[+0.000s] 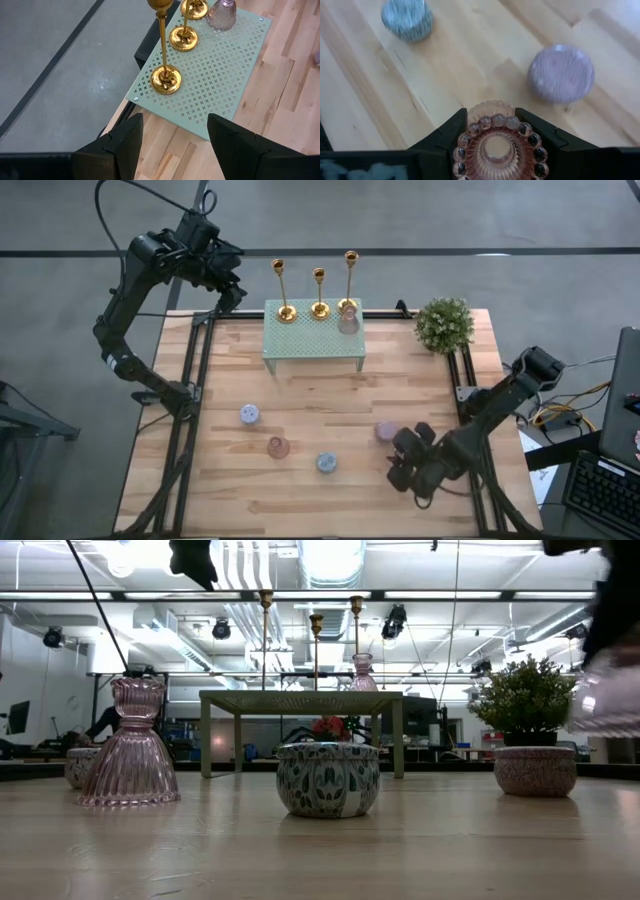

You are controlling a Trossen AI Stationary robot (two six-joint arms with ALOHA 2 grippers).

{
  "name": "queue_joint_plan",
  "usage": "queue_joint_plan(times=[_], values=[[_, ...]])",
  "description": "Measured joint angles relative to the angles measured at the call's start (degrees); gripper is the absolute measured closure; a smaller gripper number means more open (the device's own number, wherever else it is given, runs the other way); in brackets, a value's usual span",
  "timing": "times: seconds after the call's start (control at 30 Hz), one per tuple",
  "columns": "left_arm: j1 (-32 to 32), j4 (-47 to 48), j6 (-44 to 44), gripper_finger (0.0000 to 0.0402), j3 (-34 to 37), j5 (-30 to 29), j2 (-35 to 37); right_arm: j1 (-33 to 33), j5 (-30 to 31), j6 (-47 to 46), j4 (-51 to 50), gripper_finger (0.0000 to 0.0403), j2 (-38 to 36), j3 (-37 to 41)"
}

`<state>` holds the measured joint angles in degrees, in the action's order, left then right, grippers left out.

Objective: Pick & Place candle stick holders
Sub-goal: Put the right glass candle holder on the shelf

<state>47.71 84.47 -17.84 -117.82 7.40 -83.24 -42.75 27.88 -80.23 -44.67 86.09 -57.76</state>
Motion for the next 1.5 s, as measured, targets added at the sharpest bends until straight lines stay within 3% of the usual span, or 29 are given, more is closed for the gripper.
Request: queue_joint_plan(times=[0.2, 0.4, 0.77, 1.1, 1.5], values=[[0.0, 0.0, 0.01, 0.0177, 0.0, 0.0, 0.0, 5.89, -0.23, 6.05, 1.41, 0.0256, -4.83, 0.0], [0.02, 0.02, 0.01, 0.0177, 0.0, 0.0, 0.0, 14.43, -5.29, 15.27, 5.53, 0.0256, -8.77, 0.0], [0.0, 0.2, 0.17, 0.0177, 0.0, 0.0, 0.0, 29.65, -12.95, 30.48, 13.49, 0.0256, -7.56, -4.09], [0.02, 0.22, 0.36, 0.0177, 0.0, 0.0, 0.0, 41.12, -12.96, 41.34, 7.69, 0.0256, 4.1, -23.99], [0.02, 0.26, 1.14, 0.0177, 0.0, 0.0, 0.0, 51.02, -12.79, 42.89, -5.44, 0.0255, 26.4, -53.75]])
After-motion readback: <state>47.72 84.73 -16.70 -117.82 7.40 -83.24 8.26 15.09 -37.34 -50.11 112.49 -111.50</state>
